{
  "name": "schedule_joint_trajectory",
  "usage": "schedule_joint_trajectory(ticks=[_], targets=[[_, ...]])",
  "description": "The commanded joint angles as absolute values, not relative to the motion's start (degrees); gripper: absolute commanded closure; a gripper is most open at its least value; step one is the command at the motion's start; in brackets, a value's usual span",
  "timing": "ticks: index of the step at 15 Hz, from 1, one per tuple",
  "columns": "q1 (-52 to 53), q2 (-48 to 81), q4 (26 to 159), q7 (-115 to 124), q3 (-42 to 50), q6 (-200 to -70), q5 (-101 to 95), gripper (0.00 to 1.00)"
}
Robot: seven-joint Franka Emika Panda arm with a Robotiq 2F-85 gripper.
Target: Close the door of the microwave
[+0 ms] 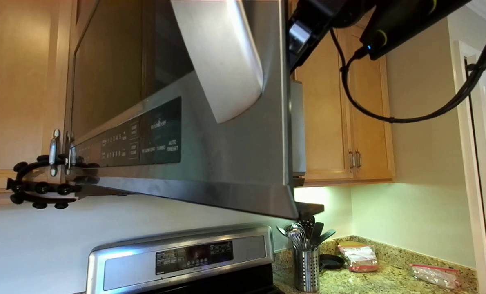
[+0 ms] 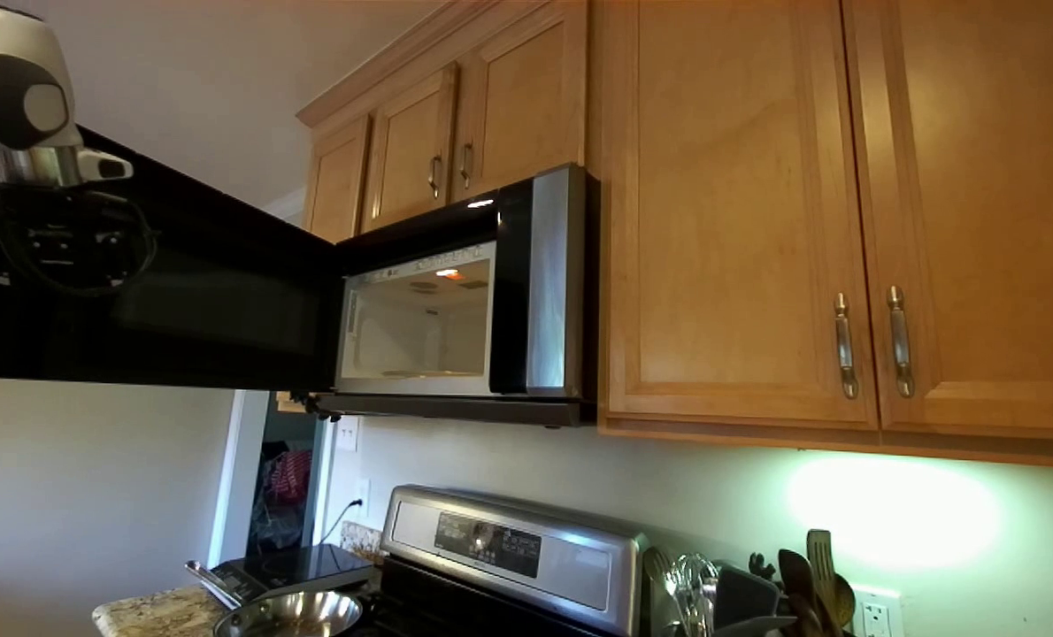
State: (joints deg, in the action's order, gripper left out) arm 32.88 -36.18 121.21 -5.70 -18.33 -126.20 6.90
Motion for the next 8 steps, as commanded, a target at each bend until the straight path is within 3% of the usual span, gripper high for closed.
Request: schedule_joint_trajectory(ticks=[1, 8], targets=[[31.81, -36.8, 120.36, -5.72, -18.41, -122.32, 9.12, 0.0], [35.34, -37.09, 118.16, -9.71, -17.11, -117.96, 18.96, 0.0]])
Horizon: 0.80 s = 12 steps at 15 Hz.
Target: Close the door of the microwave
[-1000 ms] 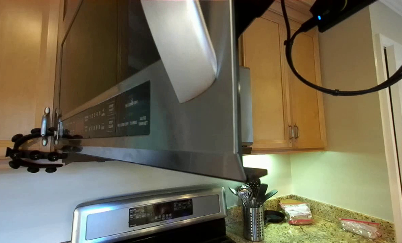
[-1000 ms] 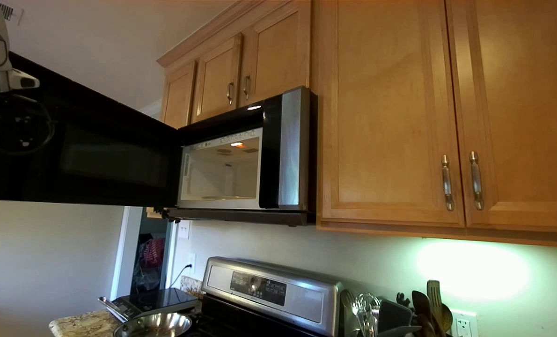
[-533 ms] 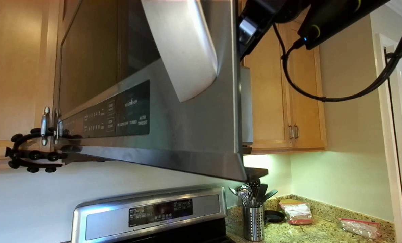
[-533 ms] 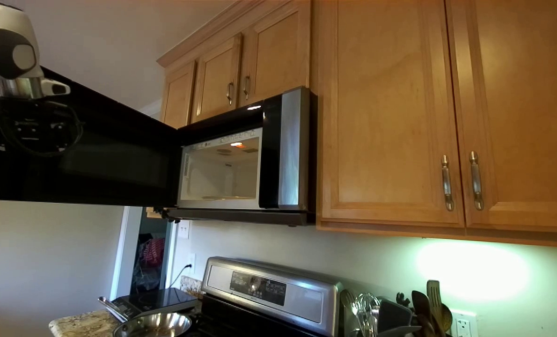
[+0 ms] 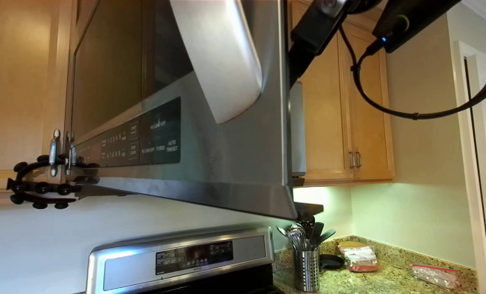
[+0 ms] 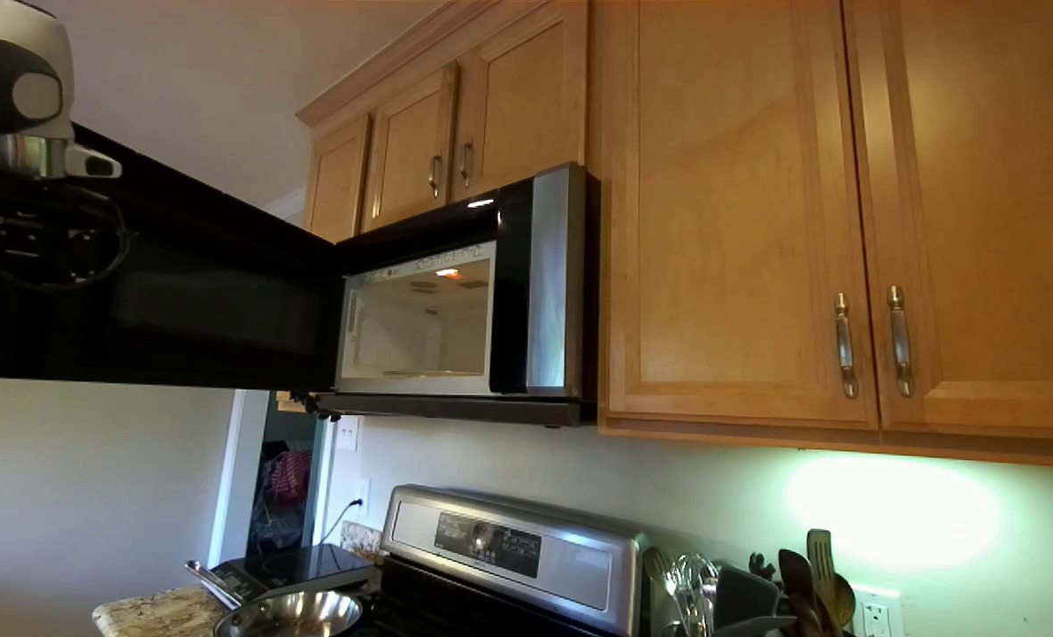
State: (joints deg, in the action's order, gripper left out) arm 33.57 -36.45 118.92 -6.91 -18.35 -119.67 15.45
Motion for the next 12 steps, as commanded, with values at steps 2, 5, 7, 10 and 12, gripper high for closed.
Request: schedule_joint_trajectory(ticks=[2, 5, 7, 10, 12], targets=[[36.59, -36.53, 117.73, -11.9, -16.68, -118.77, 21.54, 0.0], [38.3, -35.98, 117.58, -14.79, -16.28, -118.79, 24.96, 0.0], [39.37, -35.82, 117.57, -16.18, -16.13, -118.72, 26.67, 0.0], [40.55, -35.16, 117.51, -17.32, -16.42, -119.24, 28.07, 0.0], [39.92, -34.63, 117.29, -16.71, -17.29, -119.09, 26.36, 0.0]])
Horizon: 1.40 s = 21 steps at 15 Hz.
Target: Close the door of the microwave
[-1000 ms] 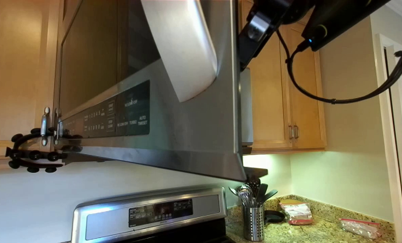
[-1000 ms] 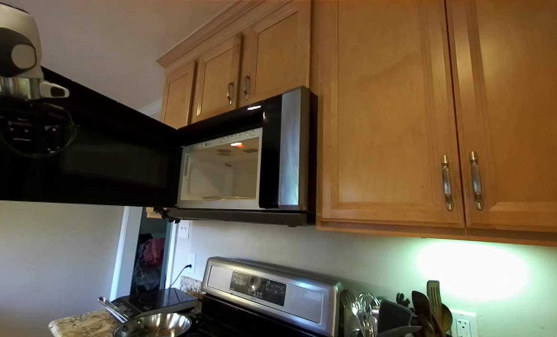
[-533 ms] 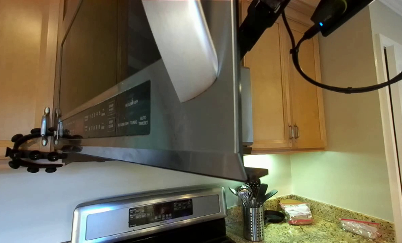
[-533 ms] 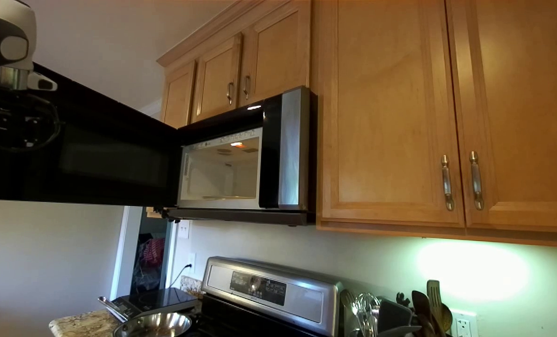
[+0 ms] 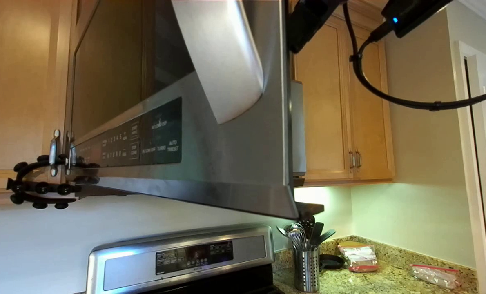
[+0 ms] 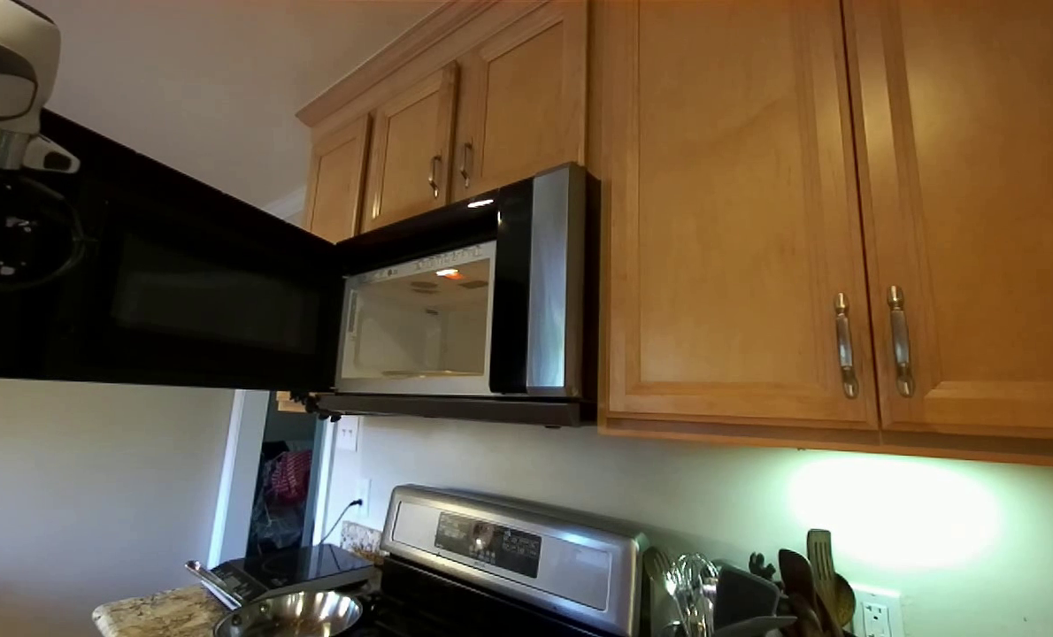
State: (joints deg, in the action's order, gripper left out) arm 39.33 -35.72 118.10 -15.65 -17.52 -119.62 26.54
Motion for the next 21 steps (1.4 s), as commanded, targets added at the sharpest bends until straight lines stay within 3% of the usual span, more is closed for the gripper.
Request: schedule_joint_trajectory(ticks=[1, 21], targets=[[39.44, -34.34, 117.16, -16.4, -17.76, -119.36, 25.34, 0.0], [34.04, -29.96, 113.36, -10.09, -22.39, -124.48, 10.86, 0.0]])
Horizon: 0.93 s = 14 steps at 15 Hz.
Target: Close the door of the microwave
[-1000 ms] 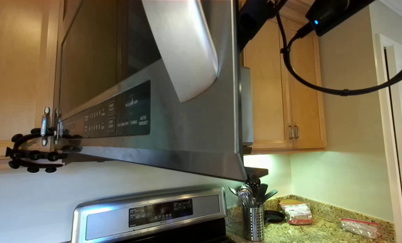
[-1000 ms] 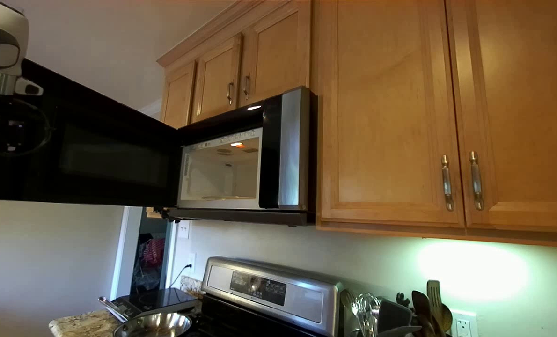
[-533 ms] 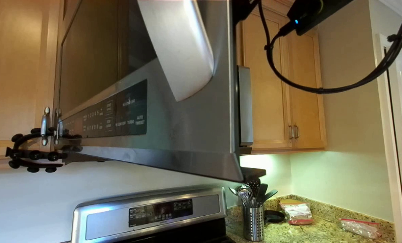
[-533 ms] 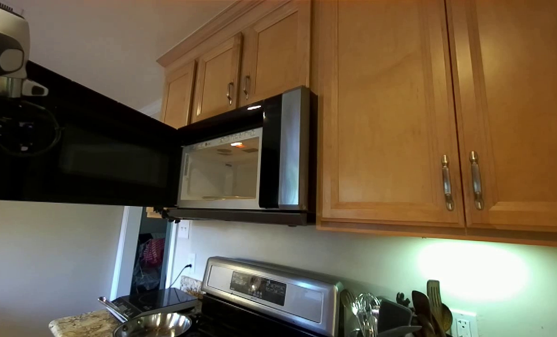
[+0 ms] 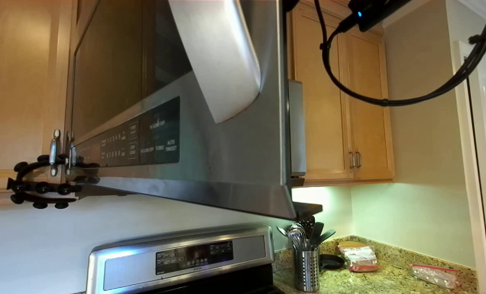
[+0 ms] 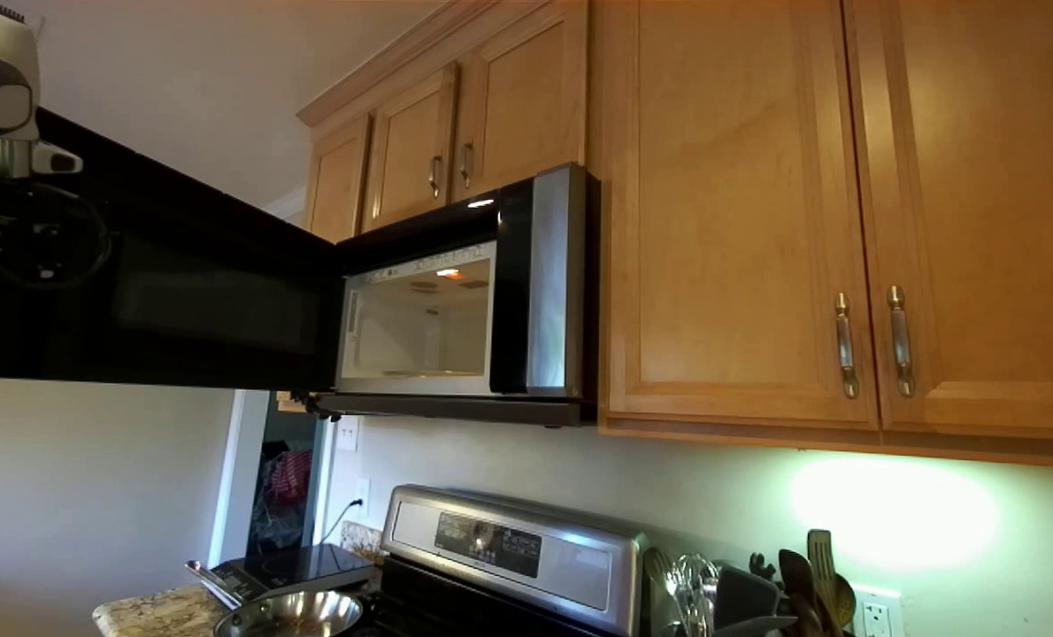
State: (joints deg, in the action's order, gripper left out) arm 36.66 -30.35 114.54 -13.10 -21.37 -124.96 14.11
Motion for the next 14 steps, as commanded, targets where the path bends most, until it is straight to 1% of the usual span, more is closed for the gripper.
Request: schedule_joint_trajectory(ticks=[1, 6, 14], targets=[[33.71, -30.53, 113.66, -9.1, -22.28, -123.71, 10.5, 0.0], [32.2, -32.06, 113.52, -6.17, -21.72, -119.01, 9.52, 0.0], [27.35, -38.47, 114.84, -3.04, -21.01, -109.25, 9.9, 0.0]])
